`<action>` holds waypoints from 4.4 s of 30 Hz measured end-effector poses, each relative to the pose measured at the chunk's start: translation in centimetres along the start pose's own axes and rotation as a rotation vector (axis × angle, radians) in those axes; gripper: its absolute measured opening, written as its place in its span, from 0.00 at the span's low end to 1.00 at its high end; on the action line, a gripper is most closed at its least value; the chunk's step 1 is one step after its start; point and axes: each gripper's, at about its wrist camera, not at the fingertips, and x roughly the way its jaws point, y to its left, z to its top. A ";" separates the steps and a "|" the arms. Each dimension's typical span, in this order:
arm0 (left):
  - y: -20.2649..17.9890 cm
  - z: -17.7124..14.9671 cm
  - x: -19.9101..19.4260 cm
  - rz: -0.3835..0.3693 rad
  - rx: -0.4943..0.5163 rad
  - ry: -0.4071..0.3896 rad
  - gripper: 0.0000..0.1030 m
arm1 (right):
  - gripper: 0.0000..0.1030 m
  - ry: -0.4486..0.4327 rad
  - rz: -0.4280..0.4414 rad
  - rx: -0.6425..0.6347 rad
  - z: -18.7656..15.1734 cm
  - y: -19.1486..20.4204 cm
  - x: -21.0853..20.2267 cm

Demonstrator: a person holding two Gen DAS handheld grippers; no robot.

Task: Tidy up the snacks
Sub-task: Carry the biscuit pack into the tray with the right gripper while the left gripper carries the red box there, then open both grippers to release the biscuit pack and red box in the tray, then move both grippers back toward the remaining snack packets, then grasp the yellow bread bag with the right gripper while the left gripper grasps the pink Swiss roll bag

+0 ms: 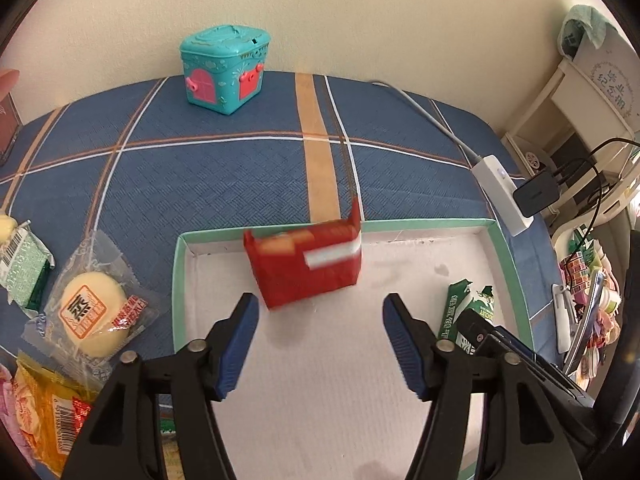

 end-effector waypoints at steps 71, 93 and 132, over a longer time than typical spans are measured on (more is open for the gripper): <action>17.2 -9.0 -15.4 0.352 -0.247 -0.117 1.00 | 1.00 0.088 0.272 -0.429 -14.1 11.2 -8.2; 24.1 -11.8 -15.8 0.312 -0.414 -0.089 0.99 | 0.83 0.186 0.404 -0.501 -17.6 17.1 -8.0; 29.8 -11.9 -7.5 0.258 -0.465 0.032 0.69 | 0.46 0.233 0.420 -0.562 -18.0 25.9 -3.0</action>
